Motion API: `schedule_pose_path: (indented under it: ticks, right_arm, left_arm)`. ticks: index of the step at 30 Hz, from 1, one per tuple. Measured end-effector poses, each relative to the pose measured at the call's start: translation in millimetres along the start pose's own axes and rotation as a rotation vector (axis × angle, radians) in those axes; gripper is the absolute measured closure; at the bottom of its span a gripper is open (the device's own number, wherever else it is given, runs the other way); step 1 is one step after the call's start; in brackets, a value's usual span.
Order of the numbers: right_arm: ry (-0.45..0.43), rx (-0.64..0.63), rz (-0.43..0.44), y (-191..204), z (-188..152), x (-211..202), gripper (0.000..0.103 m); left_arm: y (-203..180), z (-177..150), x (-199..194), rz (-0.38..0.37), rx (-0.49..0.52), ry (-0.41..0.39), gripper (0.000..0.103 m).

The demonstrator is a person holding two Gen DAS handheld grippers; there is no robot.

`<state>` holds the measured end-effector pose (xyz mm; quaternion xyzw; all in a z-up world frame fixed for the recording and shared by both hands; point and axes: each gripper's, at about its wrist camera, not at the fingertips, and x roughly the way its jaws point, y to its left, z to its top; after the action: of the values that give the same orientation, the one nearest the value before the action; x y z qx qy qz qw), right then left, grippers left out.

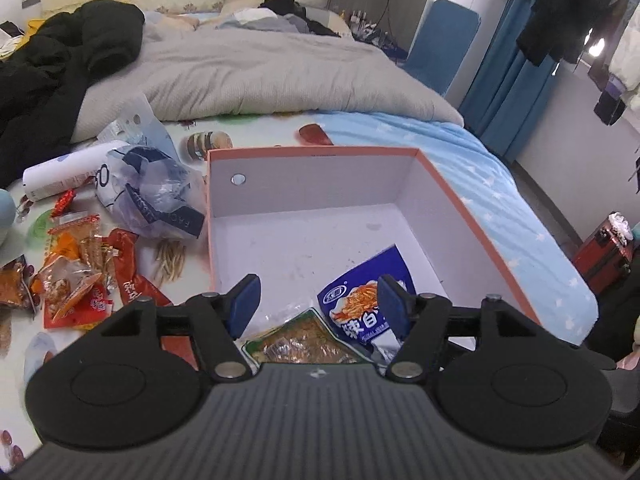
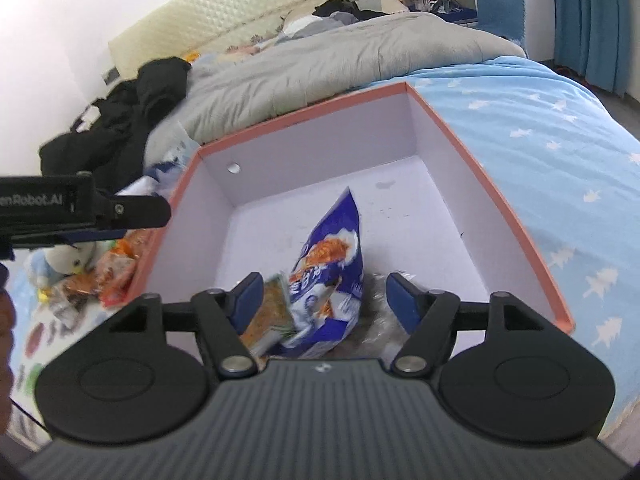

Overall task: Organize snacks
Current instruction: 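Open both tools to drop the packets into the pink box and withdraw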

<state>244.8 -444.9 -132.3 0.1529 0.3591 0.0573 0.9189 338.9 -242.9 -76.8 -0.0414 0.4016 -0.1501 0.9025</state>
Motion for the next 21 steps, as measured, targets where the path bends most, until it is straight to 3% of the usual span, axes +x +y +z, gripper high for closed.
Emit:
schedule_pose_path:
  ticks: [21]
  right_arm:
    - [-0.123, -0.08, 0.009, 85, -48, -111, 0.033]
  left_arm:
    - [37, -71, -161, -0.046, -0.009, -0.113, 0.034]
